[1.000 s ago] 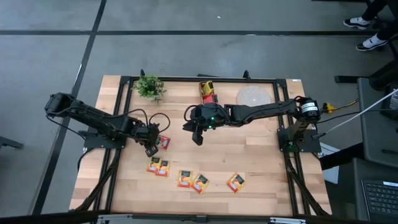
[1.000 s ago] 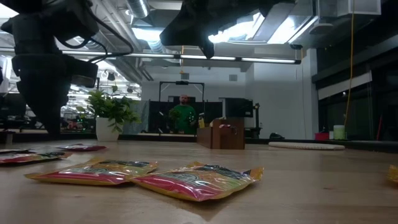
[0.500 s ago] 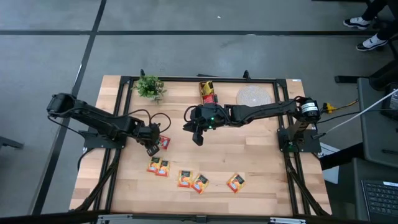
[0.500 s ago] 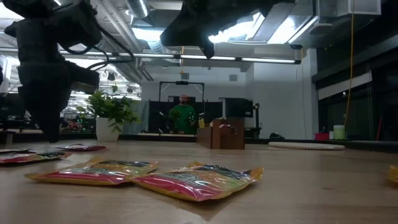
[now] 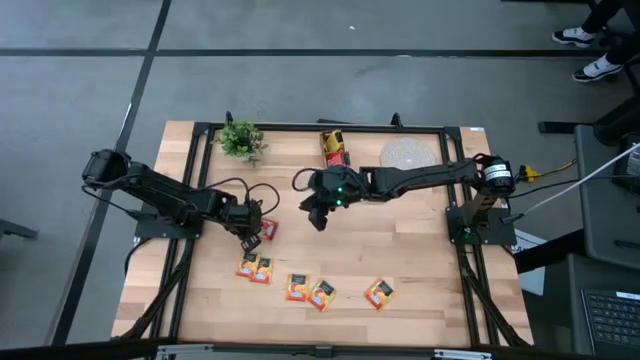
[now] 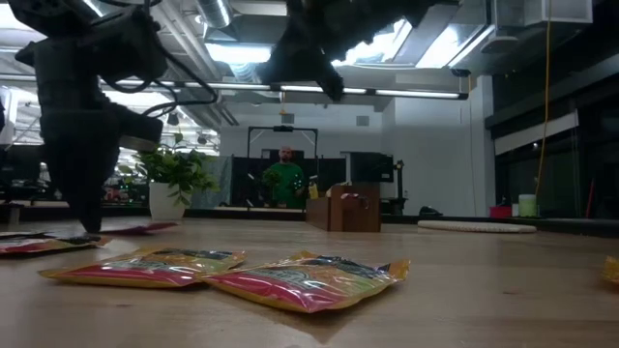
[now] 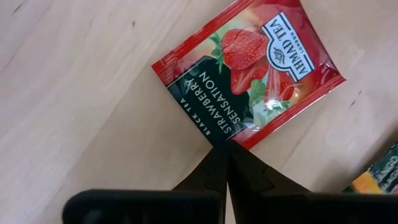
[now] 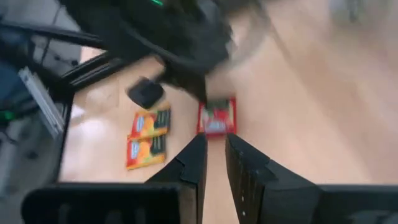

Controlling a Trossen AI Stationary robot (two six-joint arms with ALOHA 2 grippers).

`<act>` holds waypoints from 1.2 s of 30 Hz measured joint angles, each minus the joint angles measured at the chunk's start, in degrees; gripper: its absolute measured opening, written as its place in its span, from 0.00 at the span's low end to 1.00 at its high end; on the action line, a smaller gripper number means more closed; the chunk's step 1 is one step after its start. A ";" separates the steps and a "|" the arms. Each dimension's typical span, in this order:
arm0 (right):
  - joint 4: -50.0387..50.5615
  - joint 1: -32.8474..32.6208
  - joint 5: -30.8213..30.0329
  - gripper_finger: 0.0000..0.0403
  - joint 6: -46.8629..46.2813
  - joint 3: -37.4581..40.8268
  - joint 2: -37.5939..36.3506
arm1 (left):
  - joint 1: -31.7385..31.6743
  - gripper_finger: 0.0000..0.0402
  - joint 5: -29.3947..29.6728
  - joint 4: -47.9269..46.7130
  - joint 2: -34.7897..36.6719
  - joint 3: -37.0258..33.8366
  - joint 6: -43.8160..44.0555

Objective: Pick & Place Tea
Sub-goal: Put the red tea bag into the middle section of the wooden organizer

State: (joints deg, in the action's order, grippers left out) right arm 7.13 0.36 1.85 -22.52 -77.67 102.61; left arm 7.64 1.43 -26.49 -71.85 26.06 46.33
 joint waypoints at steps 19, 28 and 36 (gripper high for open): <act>-9.39 4.01 17.52 0.36 -28.38 2.32 13.12 | 0.02 0.00 0.55 1.94 -0.27 -0.18 0.89; -14.27 4.62 17.33 0.58 -26.62 2.30 16.60 | 0.02 0.00 1.08 3.11 -0.27 -0.20 0.82; -17.96 3.52 11.48 0.61 -1.92 2.29 19.23 | 0.02 0.00 1.42 4.44 -0.33 -0.24 0.32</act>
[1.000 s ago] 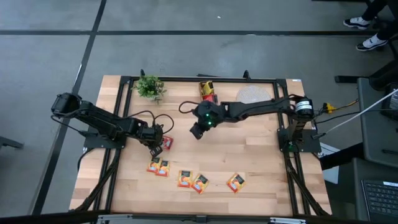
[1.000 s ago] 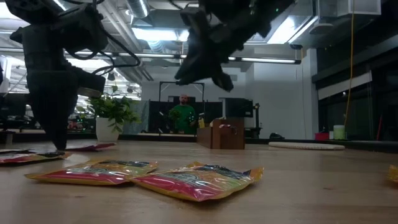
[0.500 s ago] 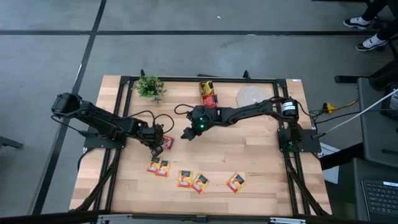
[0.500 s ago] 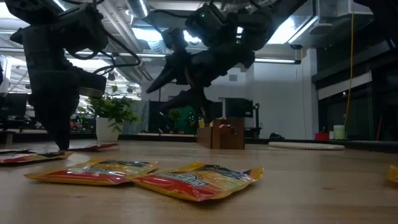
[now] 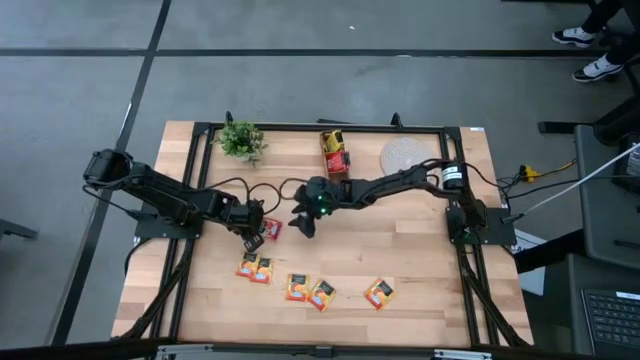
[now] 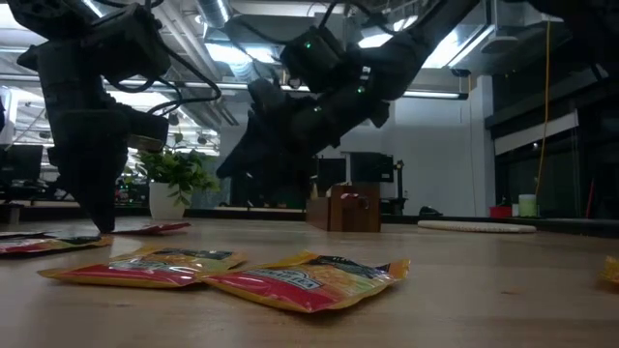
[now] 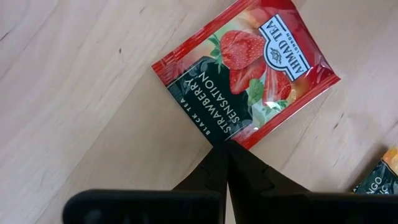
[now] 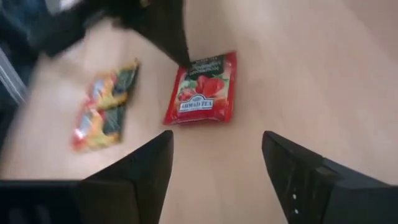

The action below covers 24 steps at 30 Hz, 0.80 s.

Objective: Pick & Place Tea
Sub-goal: Put the red tea bag into the middle section of the wooden organizer

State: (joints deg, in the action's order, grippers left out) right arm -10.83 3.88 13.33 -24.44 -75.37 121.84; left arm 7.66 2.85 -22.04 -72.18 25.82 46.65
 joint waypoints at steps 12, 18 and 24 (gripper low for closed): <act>-0.13 -3.69 -13.72 0.61 53.39 0.00 0.00 | 0.00 0.00 0.00 0.05 0.02 0.00 0.09; -1.96 -3.60 -13.74 0.61 56.67 -0.11 1.96 | 0.00 0.00 1.05 1.58 -0.07 -0.09 0.14; -7.64 -3.67 -13.72 0.61 56.67 -0.11 5.60 | -0.02 0.00 1.42 1.70 -0.07 -0.09 0.74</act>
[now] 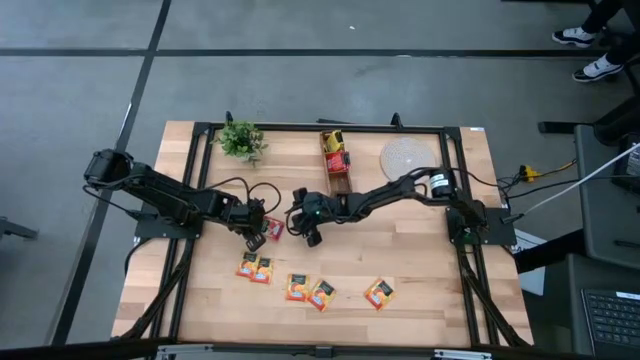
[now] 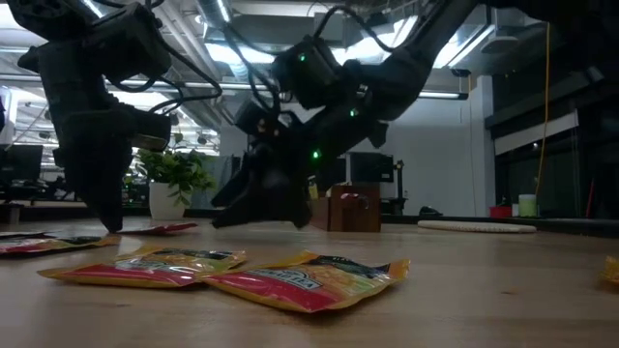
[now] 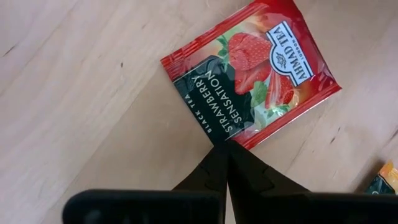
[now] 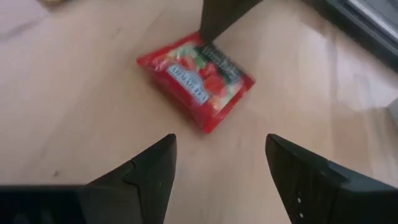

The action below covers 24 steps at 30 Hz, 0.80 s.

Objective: Pick & Place Tea
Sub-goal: Put the red tea bag into the middle section of the wooden organizer

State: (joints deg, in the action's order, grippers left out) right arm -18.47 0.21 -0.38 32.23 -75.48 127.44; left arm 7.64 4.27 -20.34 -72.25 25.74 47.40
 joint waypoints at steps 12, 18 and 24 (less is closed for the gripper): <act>-4.76 -0.02 0.11 0.61 0.85 0.02 2.32 | 0.00 0.01 -0.02 1.81 0.04 -0.26 -0.12; -5.50 0.01 1.51 0.61 0.74 -1.40 4.14 | 0.00 0.00 -0.05 2.62 0.09 -0.50 -1.19; -5.06 0.00 1.31 0.57 0.87 -3.34 5.09 | 0.00 0.00 -0.37 2.61 0.09 -0.50 -1.25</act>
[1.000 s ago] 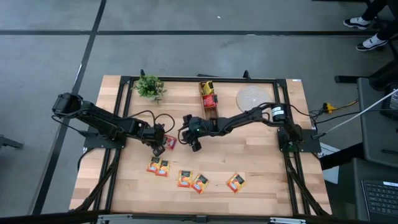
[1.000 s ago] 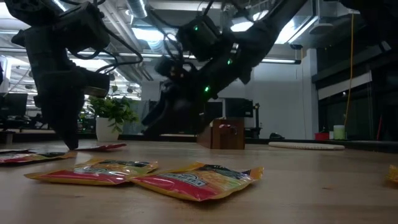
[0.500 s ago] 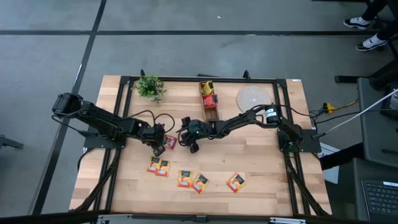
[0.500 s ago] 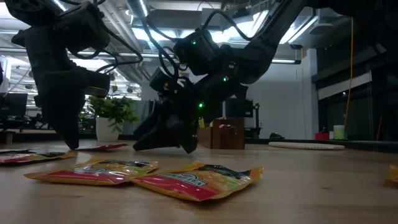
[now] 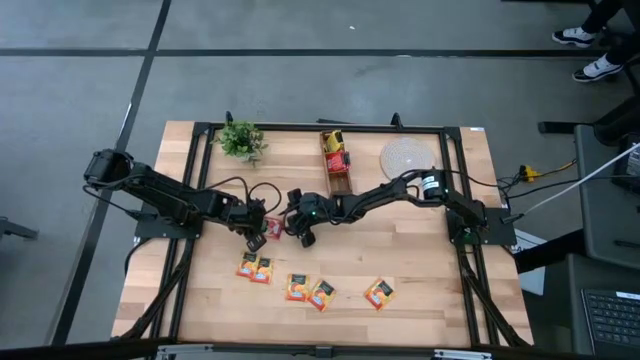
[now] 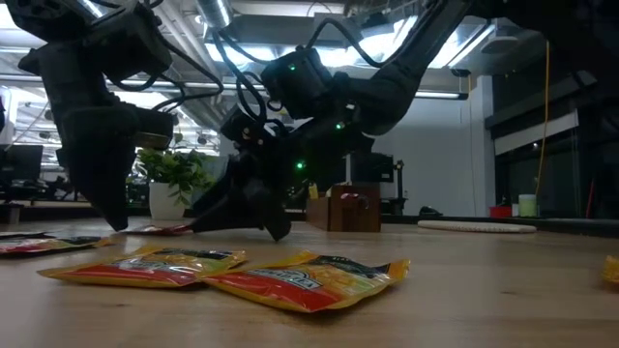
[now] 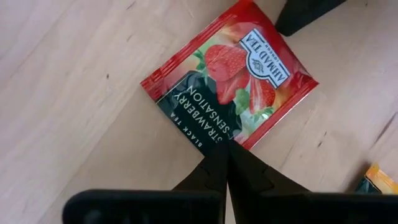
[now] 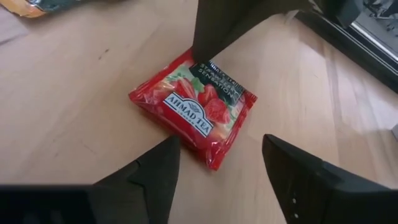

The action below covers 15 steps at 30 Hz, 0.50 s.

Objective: Pick & Place Tea
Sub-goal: Put the red tea bag into the middle section of the wooden organizer

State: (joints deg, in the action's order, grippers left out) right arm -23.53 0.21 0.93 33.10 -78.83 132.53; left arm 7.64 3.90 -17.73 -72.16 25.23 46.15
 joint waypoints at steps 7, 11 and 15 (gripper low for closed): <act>0.37 0.00 0.74 0.36 0.11 -0.09 0.04 | 0.00 0.00 -0.55 0.17 0.00 0.00 -0.44; 0.61 0.01 2.63 0.16 0.15 -0.09 0.07 | 0.00 0.00 -0.56 0.38 0.00 0.00 -0.44; 0.93 0.00 3.07 0.02 0.13 -0.09 0.09 | 0.00 0.01 -0.55 1.44 0.00 0.00 -0.44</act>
State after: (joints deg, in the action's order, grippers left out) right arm -22.59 0.21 4.00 33.23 -78.91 132.62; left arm 7.64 3.36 -16.29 -72.16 25.23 45.71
